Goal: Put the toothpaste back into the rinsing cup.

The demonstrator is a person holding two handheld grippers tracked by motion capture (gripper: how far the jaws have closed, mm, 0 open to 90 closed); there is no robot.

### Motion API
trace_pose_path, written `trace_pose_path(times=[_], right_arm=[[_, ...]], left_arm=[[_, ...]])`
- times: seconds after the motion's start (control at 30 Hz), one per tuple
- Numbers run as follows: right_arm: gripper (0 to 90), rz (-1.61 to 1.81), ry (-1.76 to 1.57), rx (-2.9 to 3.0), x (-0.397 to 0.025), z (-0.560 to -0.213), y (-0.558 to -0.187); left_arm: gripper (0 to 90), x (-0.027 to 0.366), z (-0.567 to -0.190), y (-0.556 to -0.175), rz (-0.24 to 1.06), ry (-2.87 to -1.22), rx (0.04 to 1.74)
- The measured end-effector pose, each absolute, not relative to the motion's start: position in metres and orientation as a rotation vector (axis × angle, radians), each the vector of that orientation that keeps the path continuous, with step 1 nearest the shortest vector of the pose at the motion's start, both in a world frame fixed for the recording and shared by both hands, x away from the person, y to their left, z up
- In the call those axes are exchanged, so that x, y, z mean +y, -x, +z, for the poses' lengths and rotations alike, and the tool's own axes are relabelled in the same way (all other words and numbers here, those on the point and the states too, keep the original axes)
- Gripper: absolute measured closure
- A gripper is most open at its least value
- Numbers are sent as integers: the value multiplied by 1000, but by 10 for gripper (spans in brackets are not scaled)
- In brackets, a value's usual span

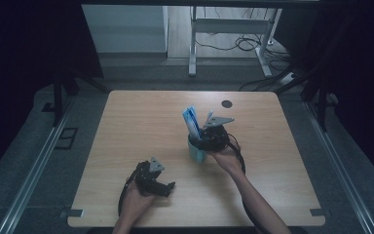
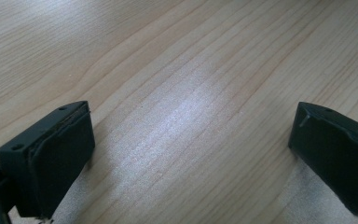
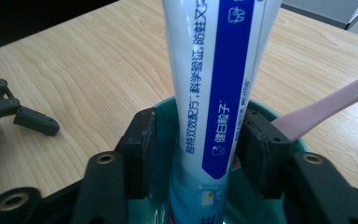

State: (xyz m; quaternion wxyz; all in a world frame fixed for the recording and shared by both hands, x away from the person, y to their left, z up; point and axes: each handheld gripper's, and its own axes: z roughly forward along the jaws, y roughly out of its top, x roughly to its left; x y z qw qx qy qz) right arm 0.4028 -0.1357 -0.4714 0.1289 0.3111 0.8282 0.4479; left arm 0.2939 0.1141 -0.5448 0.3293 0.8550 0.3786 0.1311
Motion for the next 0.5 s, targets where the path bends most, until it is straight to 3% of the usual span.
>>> trace_pose_path(times=[0.5], right_arm=[[403, 1311, -885, 2424, -142, -460, -397]], left_arm=[[2, 114, -545, -294, 343, -2239, 990]])
